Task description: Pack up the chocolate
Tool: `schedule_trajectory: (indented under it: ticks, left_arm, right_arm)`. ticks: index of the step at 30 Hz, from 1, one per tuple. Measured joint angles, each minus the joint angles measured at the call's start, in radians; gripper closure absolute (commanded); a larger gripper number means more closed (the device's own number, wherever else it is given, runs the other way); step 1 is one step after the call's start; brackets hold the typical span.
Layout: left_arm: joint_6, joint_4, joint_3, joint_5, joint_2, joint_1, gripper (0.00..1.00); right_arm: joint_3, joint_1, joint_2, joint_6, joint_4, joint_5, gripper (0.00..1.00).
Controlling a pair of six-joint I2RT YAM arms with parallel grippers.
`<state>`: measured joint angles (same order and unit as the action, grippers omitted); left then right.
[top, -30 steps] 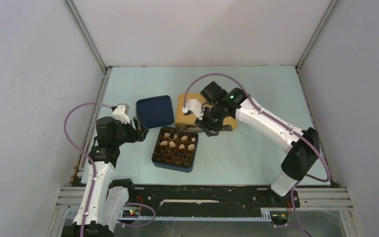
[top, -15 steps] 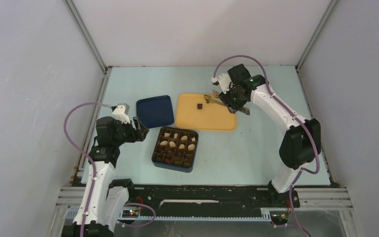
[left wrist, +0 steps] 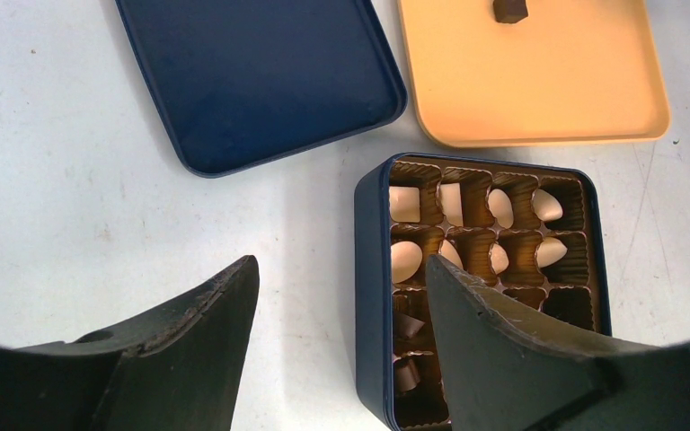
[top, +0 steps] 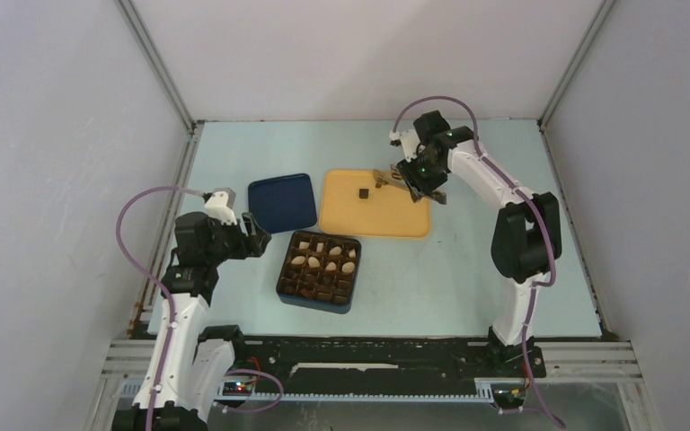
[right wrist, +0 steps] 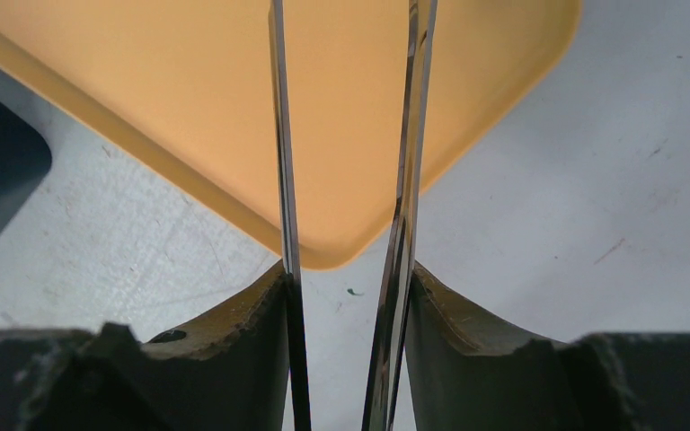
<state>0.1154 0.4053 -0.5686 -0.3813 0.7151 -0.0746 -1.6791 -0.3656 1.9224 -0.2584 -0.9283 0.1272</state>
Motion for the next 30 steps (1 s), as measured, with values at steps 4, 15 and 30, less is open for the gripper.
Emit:
schedule_trajectory:
  ticks: [4, 15, 30]
  left_arm:
    - [0.0, 0.0, 0.0, 0.0, 0.0, 0.0, 0.27]
    - [0.0, 0.0, 0.0, -0.001, 0.0, 0.0, 0.27]
    - [0.0, -0.005, 0.0, -0.016, 0.0, 0.0, 0.27]
  right_arm:
    - [-0.068, 0.006, 0.064, 0.036, -0.015, 0.026, 0.53]
    - [-0.102, -0.049, 0.129, 0.049, -0.035, -0.036, 0.58]
    - [0.008, -0.078, 0.032, 0.021, -0.02, -0.137, 0.72]
